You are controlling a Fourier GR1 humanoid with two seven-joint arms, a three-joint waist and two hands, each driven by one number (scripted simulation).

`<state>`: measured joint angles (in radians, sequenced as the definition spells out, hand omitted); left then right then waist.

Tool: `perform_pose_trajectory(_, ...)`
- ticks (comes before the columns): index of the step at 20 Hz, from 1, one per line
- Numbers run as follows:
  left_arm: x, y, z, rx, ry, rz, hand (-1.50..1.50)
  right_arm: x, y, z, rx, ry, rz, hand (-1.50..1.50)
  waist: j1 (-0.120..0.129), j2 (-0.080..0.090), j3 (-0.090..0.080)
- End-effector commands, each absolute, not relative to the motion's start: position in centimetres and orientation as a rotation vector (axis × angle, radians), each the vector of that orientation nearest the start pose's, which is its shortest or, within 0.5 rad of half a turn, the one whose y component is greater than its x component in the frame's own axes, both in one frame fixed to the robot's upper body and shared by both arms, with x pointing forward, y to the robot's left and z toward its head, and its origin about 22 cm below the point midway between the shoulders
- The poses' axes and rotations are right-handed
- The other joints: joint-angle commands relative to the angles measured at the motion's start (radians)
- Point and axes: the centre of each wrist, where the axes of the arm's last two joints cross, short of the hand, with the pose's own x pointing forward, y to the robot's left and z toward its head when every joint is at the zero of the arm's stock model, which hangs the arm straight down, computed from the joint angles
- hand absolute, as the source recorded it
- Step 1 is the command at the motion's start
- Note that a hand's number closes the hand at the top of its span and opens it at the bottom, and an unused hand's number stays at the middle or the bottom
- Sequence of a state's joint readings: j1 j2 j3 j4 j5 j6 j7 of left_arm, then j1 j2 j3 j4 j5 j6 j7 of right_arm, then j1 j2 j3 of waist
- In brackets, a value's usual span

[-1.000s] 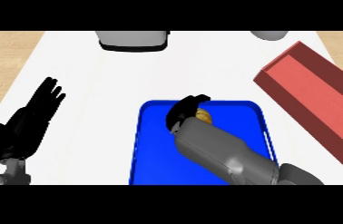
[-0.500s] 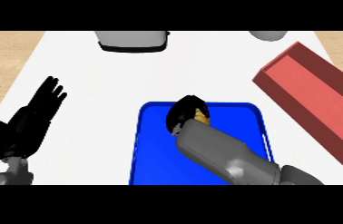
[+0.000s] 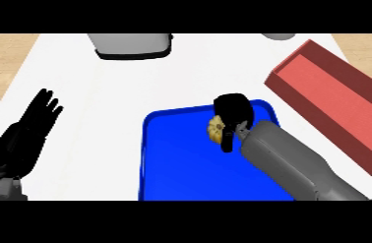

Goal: Pick the squash from the tray and place it in the cardboard box

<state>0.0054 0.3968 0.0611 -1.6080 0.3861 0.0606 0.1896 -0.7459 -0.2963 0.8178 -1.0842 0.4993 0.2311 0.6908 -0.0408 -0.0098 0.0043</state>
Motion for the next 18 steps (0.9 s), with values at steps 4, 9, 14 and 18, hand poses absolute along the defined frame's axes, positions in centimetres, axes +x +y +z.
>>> perform_pose_trajectory(4,24.7,32.3,5.2,0.064,-1.438,0.060,0.00,31.7,-18.6,4.2,-0.841,-1.094,1.344,1.50,0.024,0.007,-0.004)
perform_pose_trajectory(9,23.1,31.9,3.7,0.062,-1.434,0.056,0.00,29.0,-19.5,8.8,-0.894,-1.260,1.288,1.50,0.022,0.003,-0.005)
perform_pose_trajectory(14,24.1,32.2,4.8,0.068,-1.429,0.069,0.00,26.9,-17.7,15.9,-1.012,-1.470,1.140,1.50,0.003,-0.002,-0.005)
perform_pose_trajectory(18,23.2,32.9,4.8,0.077,-1.415,0.074,0.00,25.3,-19.3,21.4,-1.134,-1.519,0.982,1.50,0.012,-0.003,-0.005)
